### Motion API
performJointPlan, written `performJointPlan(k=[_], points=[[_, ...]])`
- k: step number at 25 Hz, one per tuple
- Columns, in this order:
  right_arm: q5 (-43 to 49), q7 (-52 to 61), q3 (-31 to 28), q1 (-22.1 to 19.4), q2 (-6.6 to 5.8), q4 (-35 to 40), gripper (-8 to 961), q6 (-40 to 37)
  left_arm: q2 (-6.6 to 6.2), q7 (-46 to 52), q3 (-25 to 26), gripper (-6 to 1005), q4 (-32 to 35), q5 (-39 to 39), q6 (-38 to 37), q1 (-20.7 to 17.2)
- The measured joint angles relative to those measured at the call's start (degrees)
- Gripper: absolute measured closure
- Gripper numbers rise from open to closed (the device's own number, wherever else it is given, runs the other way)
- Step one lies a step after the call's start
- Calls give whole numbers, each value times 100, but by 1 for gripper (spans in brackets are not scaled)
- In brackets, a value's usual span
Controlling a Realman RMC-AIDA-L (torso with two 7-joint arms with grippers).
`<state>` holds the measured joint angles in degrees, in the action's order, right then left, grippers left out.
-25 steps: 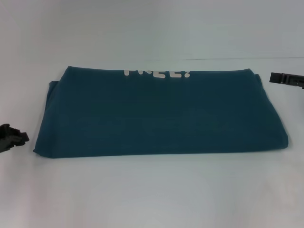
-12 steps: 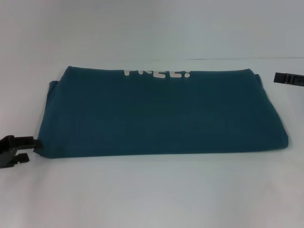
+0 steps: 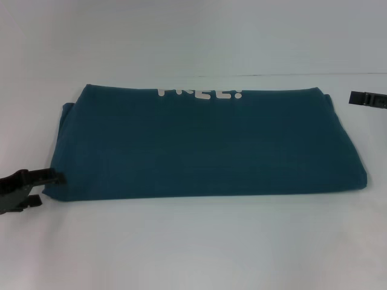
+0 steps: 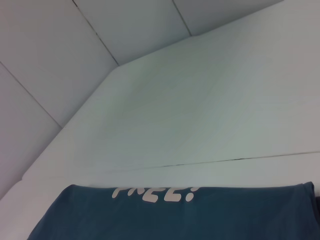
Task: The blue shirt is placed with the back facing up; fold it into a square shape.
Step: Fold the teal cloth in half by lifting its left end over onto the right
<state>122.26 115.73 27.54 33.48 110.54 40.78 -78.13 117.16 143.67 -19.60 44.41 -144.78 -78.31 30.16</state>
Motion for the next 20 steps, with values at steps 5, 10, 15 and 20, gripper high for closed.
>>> performJointPlan(k=[5,10,15,20], points=[[0,2,-3,-1,-4,1,35,-1,-6,-14,-10,113,-103,1,24,113],[0,2,-4,-14,-11,0,35,12,-9,-14,-20,119,-132,3,34,142],[7,2,-4,-17,-17,0,35,31,-9,-19,-19,124,-138,30,35,172],[8,2,-4,-18,-17,0,34,35,-7,-16,-98,130,-153,6,57,225]])
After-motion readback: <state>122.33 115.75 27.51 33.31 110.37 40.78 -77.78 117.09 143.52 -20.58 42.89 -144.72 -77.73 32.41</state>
